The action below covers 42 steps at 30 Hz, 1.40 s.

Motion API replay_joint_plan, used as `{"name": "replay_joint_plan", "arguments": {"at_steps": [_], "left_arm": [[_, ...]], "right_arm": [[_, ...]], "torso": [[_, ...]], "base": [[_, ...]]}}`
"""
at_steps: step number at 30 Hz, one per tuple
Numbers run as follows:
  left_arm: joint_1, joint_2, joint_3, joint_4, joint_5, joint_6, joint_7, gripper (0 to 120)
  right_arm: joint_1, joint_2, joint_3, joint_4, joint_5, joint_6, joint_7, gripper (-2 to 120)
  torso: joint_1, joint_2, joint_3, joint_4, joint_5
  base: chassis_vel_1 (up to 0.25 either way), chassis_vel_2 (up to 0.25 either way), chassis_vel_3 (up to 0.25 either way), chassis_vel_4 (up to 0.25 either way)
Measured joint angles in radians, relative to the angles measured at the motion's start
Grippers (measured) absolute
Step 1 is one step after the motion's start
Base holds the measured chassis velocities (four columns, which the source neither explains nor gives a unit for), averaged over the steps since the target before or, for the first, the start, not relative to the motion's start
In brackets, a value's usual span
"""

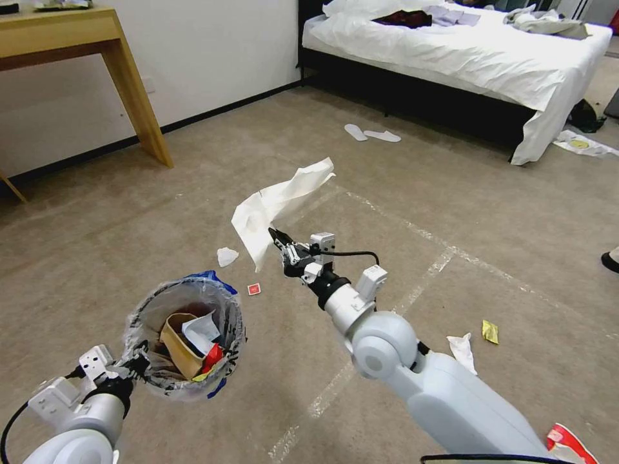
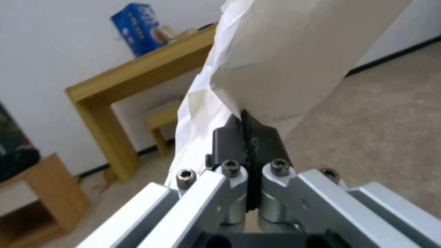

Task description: Pick up the trash bin and place the garbage on the floor into it.

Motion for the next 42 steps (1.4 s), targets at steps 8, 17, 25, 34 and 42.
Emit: {"name": "replay_joint_plan", "arguments": {"at_steps": [8, 17, 25, 34, 42], "left_arm": [[-0.003, 0.003, -0.001, 0.0, -0.009, 0.004, -0.007, 1], [-0.006, -0.001, 0.001, 0.0, -0.007, 0.005, -0.008, 1], [-0.008, -0.006, 0.002, -0.007, -0.007, 0.006, -0.008, 1], [-0.001, -0.008, 0.002, -0.027, -0.007, 0.006, -0.008, 1], [-0.002, -0.001, -0.004, -0.032, -0.015, 0.006, -0.008, 1]], "right_arm": [[0.013, -0.087, -0.107, 0.097, -0.035, -0.009, 0.001, 0], [0.073, -0.09, -0.249, 0.088, -0.065, -0.01, 0.003, 0], [0.127, -0.039, -0.36, 0.016, -0.087, -0.009, 0.01, 0], [0.165, 0.064, -0.414, -0.098, -0.11, 0.007, 0.012, 0], [0.18, 0.119, -0.445, -0.161, -0.119, 0.013, 0.008, 0]], "torso": [[0.0, 0.0, 0.0, 0.0, 0.0], [0.0, 0.0, 0.0, 0.0, 0.0], [0.0, 0.0, 0.0, 0.0, -0.0001], [0.0, 0.0, 0.0, 0.0001, -0.0002], [0.0, 0.0, 0.0, 0.0, -0.0002]], "base": [[0.0, 0.0, 0.0, 0.0], [0.0, 0.0, 0.0, 0.0], [0.0, 0.0, 0.0, 0.0], [0.0, 0.0, 0.0, 0.0], [0.0, 0.0, 0.0, 0.0]]}}
